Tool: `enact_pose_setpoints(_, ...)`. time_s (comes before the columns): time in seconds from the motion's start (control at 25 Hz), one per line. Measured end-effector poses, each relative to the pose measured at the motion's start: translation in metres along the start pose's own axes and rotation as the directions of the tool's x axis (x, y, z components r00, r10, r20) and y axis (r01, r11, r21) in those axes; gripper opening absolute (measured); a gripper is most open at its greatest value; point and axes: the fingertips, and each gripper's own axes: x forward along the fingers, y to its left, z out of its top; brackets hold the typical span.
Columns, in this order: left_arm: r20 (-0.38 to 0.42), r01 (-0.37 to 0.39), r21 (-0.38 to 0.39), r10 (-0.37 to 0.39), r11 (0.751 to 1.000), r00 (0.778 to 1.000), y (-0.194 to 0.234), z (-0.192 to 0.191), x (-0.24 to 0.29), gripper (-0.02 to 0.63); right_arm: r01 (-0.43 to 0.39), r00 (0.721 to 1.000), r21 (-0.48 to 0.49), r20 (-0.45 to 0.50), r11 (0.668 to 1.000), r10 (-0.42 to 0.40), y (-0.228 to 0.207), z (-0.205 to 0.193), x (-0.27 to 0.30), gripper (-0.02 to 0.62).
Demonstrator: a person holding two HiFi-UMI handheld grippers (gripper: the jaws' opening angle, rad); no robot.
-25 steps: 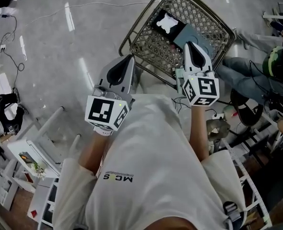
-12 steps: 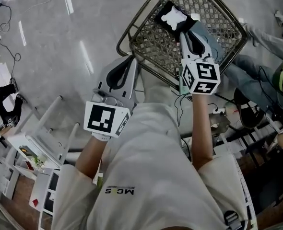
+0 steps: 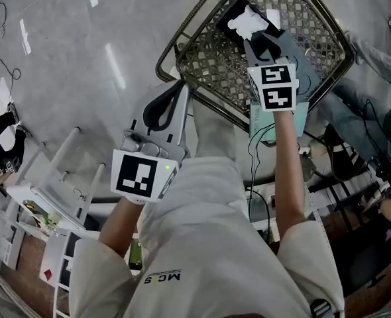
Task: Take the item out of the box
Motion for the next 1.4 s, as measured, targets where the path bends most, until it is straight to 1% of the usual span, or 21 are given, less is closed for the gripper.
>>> enact_pose_setpoints(0.04,-0.003,0.003,0.006,-0.003,1.0,1.0,0.001,-0.003,0.003,0.025,0.0,1.0,-0.021,-0.017,1.0,-0.001,-0.002,-0.002,0.007,0.143)
enact_pose_setpoints(0.32,-0.031,-0.011,-0.026,0.011,1.0,0.999,0.013,-0.016,0.021,0.025,-0.027,0.989,-0.159,-0.145,0.987,0.003,-0.012,-0.018,0.055,0.149)
enact_pose_setpoints(0.4,-0.034,-0.015,-0.025,0.014,1.0,0.999,0.015,-0.019,0.023,0.025,-0.037,0.985,-0.179,-0.171,0.983,0.005,-0.014,-0.021,0.065,0.149)
enact_pose_setpoints(0.44,-0.037,-0.018,-0.037,0.017,0.999,0.999,0.015,-0.02,0.023,0.025,-0.041,0.983,-0.19,-0.185,0.981,0.006,-0.015,-0.022,0.07,0.149)
enact_pose_setpoints(0.56,-0.051,-0.022,-0.058,0.019,0.998,0.999,0.015,-0.022,0.026,0.025,-0.056,0.971,-0.254,-0.238,0.966,-0.007,-0.02,-0.024,0.082,0.149)
enact_pose_setpoints(0.68,-0.064,-0.024,-0.064,0.02,0.998,0.998,0.018,-0.028,0.03,0.025,-0.072,0.958,-0.292,-0.287,0.954,-0.015,-0.025,-0.027,0.094,0.149)
enact_pose_setpoints(0.88,-0.078,-0.024,-0.074,0.018,0.997,0.997,0.019,-0.038,0.035,0.025,-0.14,0.937,-0.324,-0.348,0.936,0.02,-0.017,-0.036,0.11,0.161)
enact_pose_setpoints(1.04,-0.079,-0.022,-0.08,0.016,0.997,0.997,0.018,-0.043,0.037,0.025,-0.14,0.919,-0.378,-0.393,0.915,-0.022,-0.022,-0.042,0.118,0.164)
enact_pose_setpoints(1.12,-0.083,-0.026,-0.083,0.019,0.996,0.996,0.019,-0.045,0.035,0.025,-0.149,0.913,-0.37,-0.407,0.917,-0.016,-0.021,-0.043,0.12,0.139)
enact_pose_setpoints(1.24,-0.083,-0.028,-0.081,0.021,0.996,0.996,0.02,-0.046,0.033,0.025,-0.15,0.915,-0.368,-0.404,0.918,-0.012,-0.019,-0.04,0.121,0.049)
enact_pose_setpoints(1.32,-0.079,-0.027,-0.078,0.021,0.997,0.997,0.02,-0.045,0.032,0.025,-0.155,0.91,-0.375,-0.413,0.914,-0.015,-0.021,-0.043,0.119,0.034)
enact_pose_setpoints(1.4,-0.075,-0.027,-0.079,0.021,0.996,0.997,0.02,-0.045,0.031,0.025,-0.159,0.912,-0.375,-0.409,0.913,-0.009,-0.021,-0.041,0.118,0.031)
